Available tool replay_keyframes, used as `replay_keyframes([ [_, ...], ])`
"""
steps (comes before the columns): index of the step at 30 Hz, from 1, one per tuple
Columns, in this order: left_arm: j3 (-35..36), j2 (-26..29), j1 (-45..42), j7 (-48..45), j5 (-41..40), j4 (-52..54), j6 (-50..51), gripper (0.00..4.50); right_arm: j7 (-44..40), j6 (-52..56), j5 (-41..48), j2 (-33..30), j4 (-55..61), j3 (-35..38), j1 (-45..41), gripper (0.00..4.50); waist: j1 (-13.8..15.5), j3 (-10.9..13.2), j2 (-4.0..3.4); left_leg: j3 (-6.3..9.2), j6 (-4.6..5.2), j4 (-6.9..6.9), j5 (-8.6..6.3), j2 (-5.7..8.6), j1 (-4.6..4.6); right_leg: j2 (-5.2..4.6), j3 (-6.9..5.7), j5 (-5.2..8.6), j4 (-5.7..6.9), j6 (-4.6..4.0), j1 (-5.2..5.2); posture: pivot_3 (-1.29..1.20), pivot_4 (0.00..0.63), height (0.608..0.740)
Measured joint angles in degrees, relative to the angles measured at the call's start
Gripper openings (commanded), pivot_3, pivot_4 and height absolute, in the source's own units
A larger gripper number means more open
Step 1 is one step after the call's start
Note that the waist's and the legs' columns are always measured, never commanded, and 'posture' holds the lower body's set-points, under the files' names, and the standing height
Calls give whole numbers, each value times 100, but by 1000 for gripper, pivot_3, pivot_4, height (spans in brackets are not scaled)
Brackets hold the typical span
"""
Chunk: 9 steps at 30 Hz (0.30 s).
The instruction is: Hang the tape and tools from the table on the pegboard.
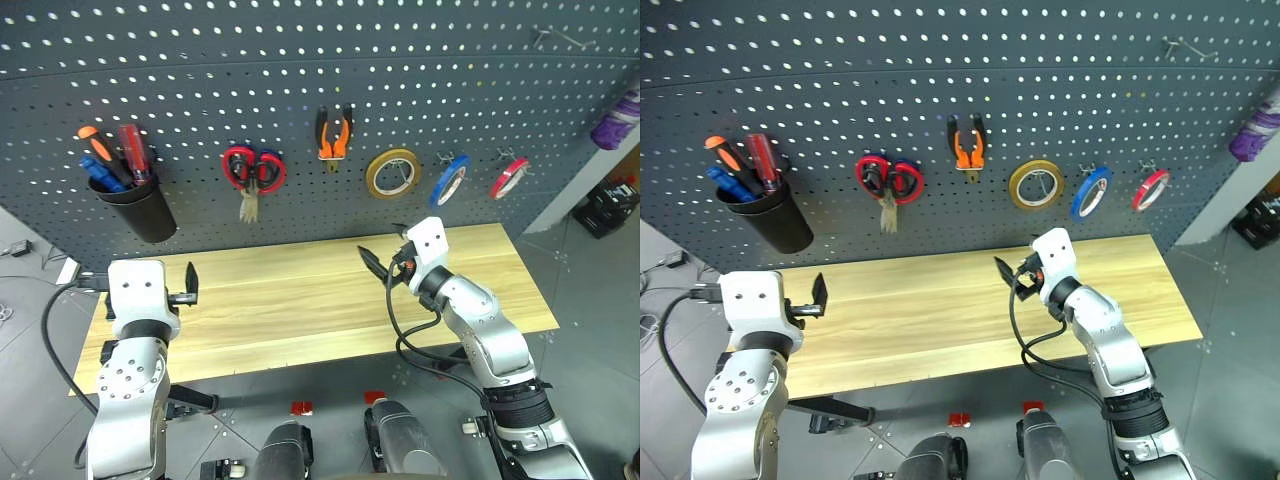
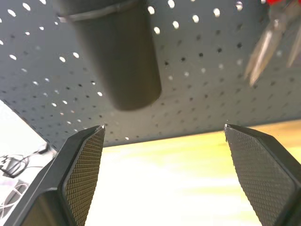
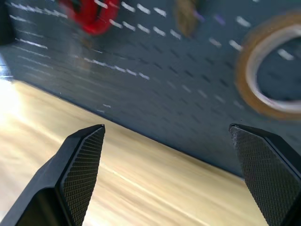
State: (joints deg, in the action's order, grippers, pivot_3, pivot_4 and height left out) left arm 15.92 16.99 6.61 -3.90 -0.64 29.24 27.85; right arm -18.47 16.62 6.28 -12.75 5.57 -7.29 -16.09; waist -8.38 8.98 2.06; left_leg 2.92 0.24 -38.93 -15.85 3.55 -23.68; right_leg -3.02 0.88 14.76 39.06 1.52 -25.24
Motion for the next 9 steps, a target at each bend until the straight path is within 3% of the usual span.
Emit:
replay_keyframes([
  [9, -27, -126, -233, -192, -282, -812, -670, 4283, 748, -998, -573, 17, -1411, 359, 218, 4500, 23, -306, -51, -2, 11, 13, -14, -3, 29, 2, 2, 0, -4, 0, 26, -204, 63, 740],
])
